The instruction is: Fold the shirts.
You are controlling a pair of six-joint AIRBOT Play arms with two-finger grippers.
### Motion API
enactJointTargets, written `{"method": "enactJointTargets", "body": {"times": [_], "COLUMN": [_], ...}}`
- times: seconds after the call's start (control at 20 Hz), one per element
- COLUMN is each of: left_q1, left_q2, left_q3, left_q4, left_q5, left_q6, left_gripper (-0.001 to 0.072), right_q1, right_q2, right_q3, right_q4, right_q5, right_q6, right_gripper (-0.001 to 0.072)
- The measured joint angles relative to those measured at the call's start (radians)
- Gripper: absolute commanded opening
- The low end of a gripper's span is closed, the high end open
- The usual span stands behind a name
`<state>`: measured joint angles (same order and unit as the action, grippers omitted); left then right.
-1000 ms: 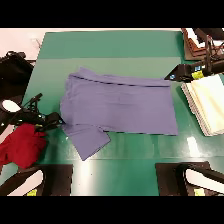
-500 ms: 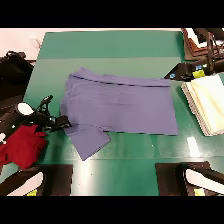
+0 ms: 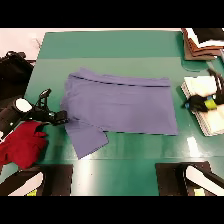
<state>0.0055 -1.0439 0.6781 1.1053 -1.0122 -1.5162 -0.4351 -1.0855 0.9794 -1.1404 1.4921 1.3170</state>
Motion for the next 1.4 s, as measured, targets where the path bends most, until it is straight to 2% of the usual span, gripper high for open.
{"method": "enactJointTargets", "body": {"times": [0.05, 0.1, 0.25, 0.45, 0.55, 0.65, 0.7, 0.9, 1.05, 1.2, 1.4], "left_q1": [0.000, 0.000, 0.000, 0.000, 0.000, 0.000, 0.000, 0.000, 0.002, 0.002, 0.002], "left_q2": [0.001, 0.002, 0.003, 0.003, 0.003, 0.003, 0.005, 0.071, 0.184, 0.293, 0.362], "left_q3": [0.008, 0.013, 0.023, 0.027, 0.027, 0.028, 0.028, 0.060, 0.181, 0.406, 0.811], "left_q4": [0.000, 0.000, -0.004, -0.005, -0.006, -0.006, -0.006, -0.002, 0.004, 0.006, 0.011], "left_q5": [-0.002, -0.002, -0.003, -0.010, -0.013, -0.014, -0.016, -0.026, -0.051, -0.067, -0.072], "left_q6": [0.003, 0.004, 0.019, 0.028, 0.029, 0.031, 0.032, 0.032, 0.029, 0.025, 0.023], "left_gripper": [0.0024, 0.0024, 0.0024, 0.0024, 0.0024, 0.0024, 0.0024, 0.0024, 0.0023, 0.0023, 0.0022], "right_q1": [-0.064, -0.120, -0.230, -0.229, -0.190, -0.144, -0.120, -0.021, 0.036, 0.059, 0.026], "right_q2": [0.009, 0.015, 0.026, 0.031, 0.032, 0.031, 0.031, 0.061, 0.145, 0.243, 0.327], "right_q3": [-0.078, -0.148, -0.334, -0.463, -0.489, -0.501, -0.502, -0.414, -0.237, 0.019, 0.417], "right_q4": [-0.015, -0.017, 0.008, 0.086, 0.145, 0.185, 0.195, 0.229, 0.240, 0.245, 0.248], "right_q5": [-0.004, -0.014, -0.068, -0.164, -0.219, -0.292, -0.322, -0.341, -0.301, -0.259, -0.220], "right_q6": [0.001, 0.001, -0.002, -0.007, -0.008, -0.008, -0.008, -0.024, -0.033, -0.034, -0.021], "right_gripper": [0.0496, 0.0440, 0.0439, 0.0427, 0.0298, 0.0077, 0.0018, 0.0017, 0.0017, 0.0017, 0.0017]}}
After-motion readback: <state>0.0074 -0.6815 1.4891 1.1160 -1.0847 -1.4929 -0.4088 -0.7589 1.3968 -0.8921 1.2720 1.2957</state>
